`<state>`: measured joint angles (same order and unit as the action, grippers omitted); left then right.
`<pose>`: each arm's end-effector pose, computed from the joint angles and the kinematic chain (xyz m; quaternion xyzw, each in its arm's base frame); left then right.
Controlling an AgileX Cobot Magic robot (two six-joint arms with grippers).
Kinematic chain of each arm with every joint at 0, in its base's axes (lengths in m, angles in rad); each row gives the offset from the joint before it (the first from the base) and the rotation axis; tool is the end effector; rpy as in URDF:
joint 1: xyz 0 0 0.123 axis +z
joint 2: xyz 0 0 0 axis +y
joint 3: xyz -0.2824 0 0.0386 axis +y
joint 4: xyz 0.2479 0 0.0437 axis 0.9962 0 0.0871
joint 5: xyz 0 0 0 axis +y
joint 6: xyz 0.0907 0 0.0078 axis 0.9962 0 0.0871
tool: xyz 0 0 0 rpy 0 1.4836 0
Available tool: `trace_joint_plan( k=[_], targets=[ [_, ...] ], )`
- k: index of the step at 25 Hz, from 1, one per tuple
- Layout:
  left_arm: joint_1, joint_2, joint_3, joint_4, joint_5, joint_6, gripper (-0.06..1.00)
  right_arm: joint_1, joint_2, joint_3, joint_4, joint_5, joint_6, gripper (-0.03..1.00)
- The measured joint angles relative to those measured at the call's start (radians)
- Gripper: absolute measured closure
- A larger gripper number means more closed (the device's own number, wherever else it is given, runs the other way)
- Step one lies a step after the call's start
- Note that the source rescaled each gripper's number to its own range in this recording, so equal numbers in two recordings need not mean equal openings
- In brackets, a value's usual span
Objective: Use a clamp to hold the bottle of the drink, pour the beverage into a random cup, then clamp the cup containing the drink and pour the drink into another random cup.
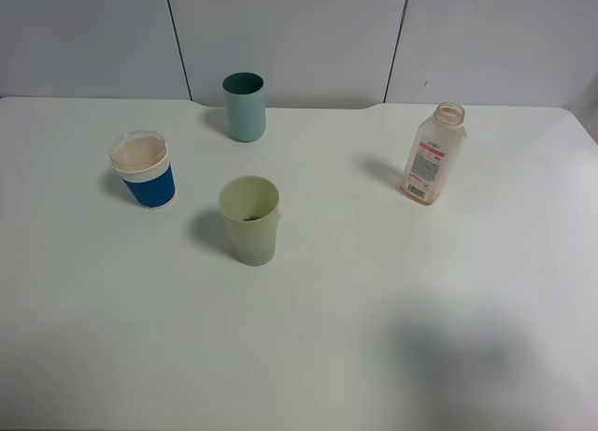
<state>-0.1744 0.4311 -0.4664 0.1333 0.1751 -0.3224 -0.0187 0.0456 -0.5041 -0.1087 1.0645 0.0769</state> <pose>0.0956 -0.0147 0.3237 -0.0140 0.7248 -0.1169 0.6788 0.0012 -0.0087 0.2785 0.0423 0.8625 -0.0397 0.5027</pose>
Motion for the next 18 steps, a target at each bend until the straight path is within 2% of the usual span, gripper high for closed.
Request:
trace_joint_plan(
  k=[4,8,12,18],
  targets=[
    [-0.101,0.008,0.048,-0.003,-0.009,0.0,0.16,0.0,0.0,0.0,0.0,0.0,0.0,0.03],
    [-0.17,0.046,0.093,-0.004,-0.011,-0.001,0.16,0.0,0.0,0.0,0.0,0.0,0.0,0.03],
    [-0.218,0.105,0.104,-0.008,-0.031,-0.001,0.16,0.0,0.0,0.0,0.0,0.0,0.0,0.03],
    [-0.25,0.202,0.104,-0.008,-0.088,-0.001,0.17,0.0,0.0,0.0,0.0,0.0,0.0,0.03]
  ],
)
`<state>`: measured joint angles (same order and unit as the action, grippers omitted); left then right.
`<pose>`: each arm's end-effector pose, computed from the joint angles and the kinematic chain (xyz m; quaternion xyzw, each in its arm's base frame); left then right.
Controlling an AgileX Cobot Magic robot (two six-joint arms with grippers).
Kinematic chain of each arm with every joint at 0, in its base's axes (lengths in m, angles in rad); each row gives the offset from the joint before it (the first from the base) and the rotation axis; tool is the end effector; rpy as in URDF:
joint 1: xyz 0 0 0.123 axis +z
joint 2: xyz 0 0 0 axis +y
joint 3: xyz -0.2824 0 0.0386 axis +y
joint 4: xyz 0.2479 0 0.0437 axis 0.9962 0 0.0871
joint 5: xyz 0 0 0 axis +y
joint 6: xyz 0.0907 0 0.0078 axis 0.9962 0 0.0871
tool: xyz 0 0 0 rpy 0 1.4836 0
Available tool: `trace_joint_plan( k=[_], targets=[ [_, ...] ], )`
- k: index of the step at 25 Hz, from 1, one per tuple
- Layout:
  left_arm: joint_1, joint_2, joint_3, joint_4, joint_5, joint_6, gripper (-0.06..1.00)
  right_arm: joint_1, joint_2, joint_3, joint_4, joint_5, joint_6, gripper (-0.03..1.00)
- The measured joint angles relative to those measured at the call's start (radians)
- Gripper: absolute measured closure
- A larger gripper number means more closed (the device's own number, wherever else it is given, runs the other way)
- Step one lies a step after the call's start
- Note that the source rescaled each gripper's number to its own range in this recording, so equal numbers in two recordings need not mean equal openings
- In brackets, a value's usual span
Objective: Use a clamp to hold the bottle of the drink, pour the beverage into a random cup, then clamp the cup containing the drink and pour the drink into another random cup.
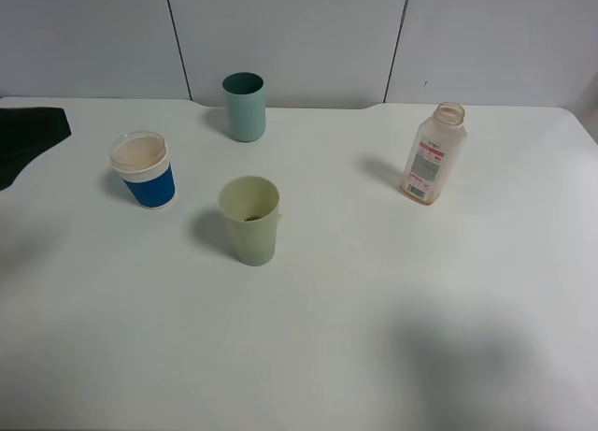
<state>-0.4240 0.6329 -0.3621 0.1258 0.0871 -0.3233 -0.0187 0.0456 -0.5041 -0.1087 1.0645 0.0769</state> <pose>0.1220 -0.0540 0.2725 0.0865 0.7911 -0.1811 0.5778 0.0012 -0.0087 0.2785 0.0423 0.8625 -0.0397 0.5027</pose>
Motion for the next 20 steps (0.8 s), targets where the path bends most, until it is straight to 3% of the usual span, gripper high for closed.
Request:
trace_joint_plan(
  k=[12,20],
  targets=[
    [-0.168,0.201,0.0,0.0,-0.027,0.051,0.17,0.0,0.0,0.0,0.0,0.0,0.0,0.03],
    [-0.206,0.283,0.014,-0.01,-0.093,0.079,0.18,0.0,0.0,0.0,0.0,0.0,0.0,0.03]
  ],
)
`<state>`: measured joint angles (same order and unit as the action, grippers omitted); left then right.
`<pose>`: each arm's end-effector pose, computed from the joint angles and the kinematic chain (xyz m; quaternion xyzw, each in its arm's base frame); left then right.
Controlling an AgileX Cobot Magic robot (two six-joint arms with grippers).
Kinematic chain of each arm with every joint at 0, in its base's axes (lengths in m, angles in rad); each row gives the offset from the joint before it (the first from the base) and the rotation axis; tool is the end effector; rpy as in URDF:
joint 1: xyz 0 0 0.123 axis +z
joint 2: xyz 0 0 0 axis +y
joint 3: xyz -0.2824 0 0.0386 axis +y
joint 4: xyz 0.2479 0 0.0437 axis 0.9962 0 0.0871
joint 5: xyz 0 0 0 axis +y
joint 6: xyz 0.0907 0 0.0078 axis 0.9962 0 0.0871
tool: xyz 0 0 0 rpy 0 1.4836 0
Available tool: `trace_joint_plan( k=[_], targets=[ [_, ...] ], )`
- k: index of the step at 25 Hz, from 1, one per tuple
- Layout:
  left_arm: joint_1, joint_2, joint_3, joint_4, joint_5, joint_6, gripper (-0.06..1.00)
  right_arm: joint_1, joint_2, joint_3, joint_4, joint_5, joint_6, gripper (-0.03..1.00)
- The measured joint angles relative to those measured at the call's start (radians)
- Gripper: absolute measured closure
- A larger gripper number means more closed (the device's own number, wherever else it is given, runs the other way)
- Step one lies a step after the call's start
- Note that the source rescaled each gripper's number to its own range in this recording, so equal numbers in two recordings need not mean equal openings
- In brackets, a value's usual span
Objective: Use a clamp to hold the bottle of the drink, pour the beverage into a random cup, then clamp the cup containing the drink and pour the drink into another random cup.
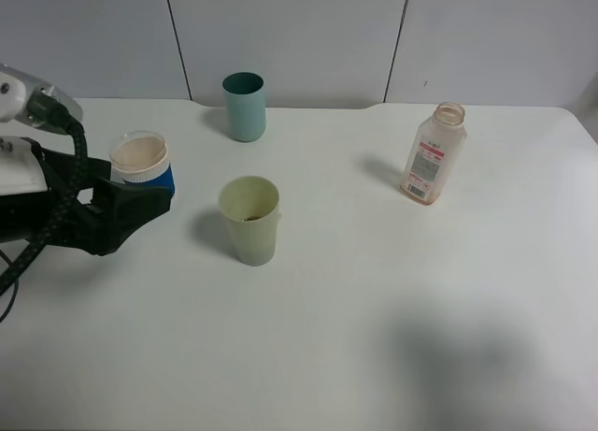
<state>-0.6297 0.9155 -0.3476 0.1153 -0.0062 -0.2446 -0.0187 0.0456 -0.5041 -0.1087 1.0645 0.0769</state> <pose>0.1389 -0.1013 0.2322 0.2115 0.8269 -0.1933 0.4839 0.0012 -0.0087 0.2785 0.0423 0.8625 -0.0397 0.5027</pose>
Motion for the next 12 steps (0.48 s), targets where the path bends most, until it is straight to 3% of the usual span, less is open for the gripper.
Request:
trace_joint_plan(
  k=[12],
  targets=[
    [0.0,0.014,0.09,-0.039,0.019,0.004,0.18,0.0,0.0,0.0,0.0,0.0,0.0,0.03]
  ],
)
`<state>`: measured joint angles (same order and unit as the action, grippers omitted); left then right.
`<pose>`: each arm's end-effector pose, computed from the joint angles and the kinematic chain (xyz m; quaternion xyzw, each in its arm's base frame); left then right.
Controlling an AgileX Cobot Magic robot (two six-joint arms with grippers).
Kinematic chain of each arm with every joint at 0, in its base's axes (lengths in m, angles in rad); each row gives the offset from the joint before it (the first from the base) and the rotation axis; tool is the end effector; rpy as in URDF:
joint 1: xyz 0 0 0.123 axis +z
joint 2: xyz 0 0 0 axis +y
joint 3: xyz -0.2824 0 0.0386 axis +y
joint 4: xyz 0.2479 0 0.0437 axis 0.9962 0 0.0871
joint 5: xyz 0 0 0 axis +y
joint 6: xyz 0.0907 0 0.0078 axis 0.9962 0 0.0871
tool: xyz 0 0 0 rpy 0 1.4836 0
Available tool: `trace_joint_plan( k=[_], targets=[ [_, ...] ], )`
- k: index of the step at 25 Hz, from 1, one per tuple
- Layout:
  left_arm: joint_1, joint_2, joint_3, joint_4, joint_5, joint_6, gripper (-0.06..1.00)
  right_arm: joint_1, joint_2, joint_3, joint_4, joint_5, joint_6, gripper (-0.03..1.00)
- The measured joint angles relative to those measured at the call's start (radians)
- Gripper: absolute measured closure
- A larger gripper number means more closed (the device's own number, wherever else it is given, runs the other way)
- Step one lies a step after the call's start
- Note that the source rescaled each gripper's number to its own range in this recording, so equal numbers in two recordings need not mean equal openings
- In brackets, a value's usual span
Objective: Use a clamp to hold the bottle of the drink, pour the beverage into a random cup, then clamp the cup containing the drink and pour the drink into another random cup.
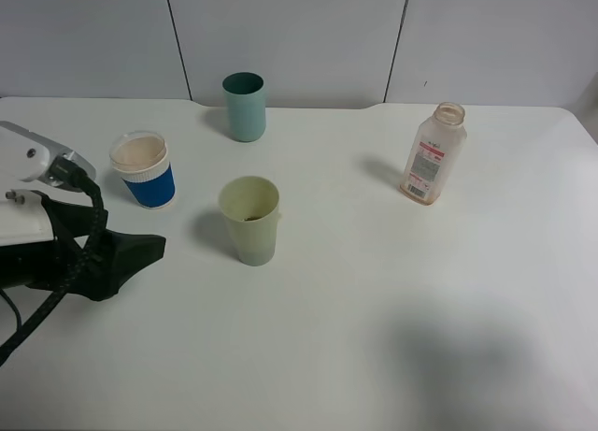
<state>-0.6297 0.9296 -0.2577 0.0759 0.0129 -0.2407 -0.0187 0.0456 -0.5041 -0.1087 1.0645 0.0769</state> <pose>0.1281 -0.0932 0.2010 0.2034 0.8602 -0.1805 0.4314 0.0012 -0.0087 0.2785 0.0423 0.8625 -0.0397 0.5027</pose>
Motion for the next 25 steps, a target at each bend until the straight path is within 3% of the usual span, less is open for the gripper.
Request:
trace_joint_plan(
  k=[11,15,25],
  targets=[
    [0.0,0.183,0.001,0.0,-0.018,0.019,0.18,0.0,0.0,0.0,0.0,0.0,0.0,0.03],
    [0.0,0.21,0.004,0.017,-0.101,0.019,0.18,0.0,0.0,0.0,0.0,0.0,0.0,0.03],
    [0.0,0.275,0.142,0.022,-0.421,0.019,0.18,0.0,0.0,0.0,0.0,0.0,0.0,0.03]
  ],
)
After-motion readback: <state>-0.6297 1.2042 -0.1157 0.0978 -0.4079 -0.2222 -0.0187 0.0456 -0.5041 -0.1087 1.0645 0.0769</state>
